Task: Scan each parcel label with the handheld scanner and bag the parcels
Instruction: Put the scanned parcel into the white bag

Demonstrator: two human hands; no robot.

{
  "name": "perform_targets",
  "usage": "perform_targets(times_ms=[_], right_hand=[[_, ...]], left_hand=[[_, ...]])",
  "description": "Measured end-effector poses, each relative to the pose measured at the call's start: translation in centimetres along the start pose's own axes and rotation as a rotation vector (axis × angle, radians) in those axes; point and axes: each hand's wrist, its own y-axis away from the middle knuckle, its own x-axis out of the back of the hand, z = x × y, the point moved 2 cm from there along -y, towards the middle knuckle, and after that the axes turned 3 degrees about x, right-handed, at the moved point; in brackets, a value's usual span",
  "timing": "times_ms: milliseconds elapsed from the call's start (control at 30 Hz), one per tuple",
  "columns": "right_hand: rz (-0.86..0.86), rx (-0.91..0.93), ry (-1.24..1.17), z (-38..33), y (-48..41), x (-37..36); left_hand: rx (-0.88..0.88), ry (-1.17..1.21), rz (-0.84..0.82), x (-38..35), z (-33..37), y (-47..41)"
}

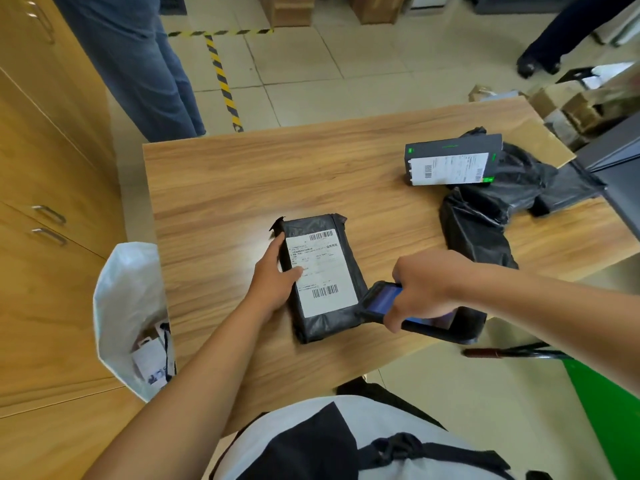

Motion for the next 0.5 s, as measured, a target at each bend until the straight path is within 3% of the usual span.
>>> perform_targets(times_ms=[233,400,500], right_hand=[[-0.032,0.012,-0.067,1.8,0.3,-0.6],[-0.127,0.051,-0.452,4.6,0.6,0.0],[-0.084,0.102,-0.594,6.3,0.1,-0.3]], left_hand=[[0.048,-0.127,-0.05,-0.2,1.6,-0.3],[0.149,-0.172,-0.209,-0.5,3.9,-0.3],[0.147,-0.244,-0.125,-1.2,4.9,0.4]])
